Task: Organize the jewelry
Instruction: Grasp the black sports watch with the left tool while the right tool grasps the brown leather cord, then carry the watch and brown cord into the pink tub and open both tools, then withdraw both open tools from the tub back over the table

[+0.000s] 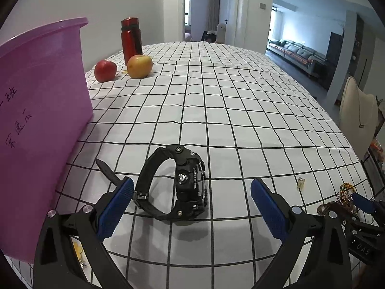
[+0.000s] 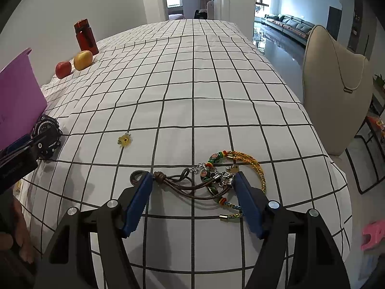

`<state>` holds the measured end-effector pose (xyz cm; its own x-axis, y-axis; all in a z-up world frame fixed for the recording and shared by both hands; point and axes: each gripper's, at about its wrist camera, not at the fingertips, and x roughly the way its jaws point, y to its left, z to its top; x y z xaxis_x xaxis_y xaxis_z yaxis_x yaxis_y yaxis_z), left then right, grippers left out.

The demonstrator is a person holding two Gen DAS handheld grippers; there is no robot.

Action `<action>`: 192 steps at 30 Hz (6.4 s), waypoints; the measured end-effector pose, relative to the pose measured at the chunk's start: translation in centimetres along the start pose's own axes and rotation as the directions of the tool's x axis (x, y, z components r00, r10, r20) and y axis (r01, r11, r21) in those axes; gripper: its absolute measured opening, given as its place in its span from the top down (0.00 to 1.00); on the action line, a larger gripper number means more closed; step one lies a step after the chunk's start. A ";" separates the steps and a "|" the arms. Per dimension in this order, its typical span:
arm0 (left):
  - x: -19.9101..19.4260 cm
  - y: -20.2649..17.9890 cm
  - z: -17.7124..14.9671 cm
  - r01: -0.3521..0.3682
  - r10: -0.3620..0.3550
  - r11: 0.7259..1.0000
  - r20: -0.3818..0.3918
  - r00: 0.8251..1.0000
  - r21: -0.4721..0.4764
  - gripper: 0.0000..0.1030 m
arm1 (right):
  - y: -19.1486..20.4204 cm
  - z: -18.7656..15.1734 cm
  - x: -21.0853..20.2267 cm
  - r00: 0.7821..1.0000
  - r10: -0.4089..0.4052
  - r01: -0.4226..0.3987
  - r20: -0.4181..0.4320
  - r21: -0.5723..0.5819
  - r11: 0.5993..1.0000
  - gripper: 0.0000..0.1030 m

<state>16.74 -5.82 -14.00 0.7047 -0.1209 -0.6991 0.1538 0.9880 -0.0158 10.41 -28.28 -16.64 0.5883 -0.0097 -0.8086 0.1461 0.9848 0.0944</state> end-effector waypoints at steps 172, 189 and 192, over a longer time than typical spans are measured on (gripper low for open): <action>-21.6 30.7 9.1 -0.274 0.251 0.900 -0.111 0.962 -0.340 0.20 | 40.6 14.4 -13.4 0.847 0.501 -0.528 -0.178 -0.384 0.757 0.41; -24.2 24.7 7.5 -0.284 0.265 0.903 -0.104 0.959 -0.323 0.16 | 34.0 12.4 -17.7 0.872 0.477 -0.479 -0.112 -0.404 0.779 0.35; -24.7 23.0 7.4 -0.282 0.264 0.908 -0.098 0.960 -0.312 0.16 | 32.0 12.0 -18.6 0.872 0.480 -0.475 -0.095 -0.401 0.783 0.35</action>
<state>7.97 19.23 8.21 0.6487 0.1542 -0.7453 -0.2746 0.9607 -0.0402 13.70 1.35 8.46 0.5073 0.4806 -0.7154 -0.4837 0.8458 0.2252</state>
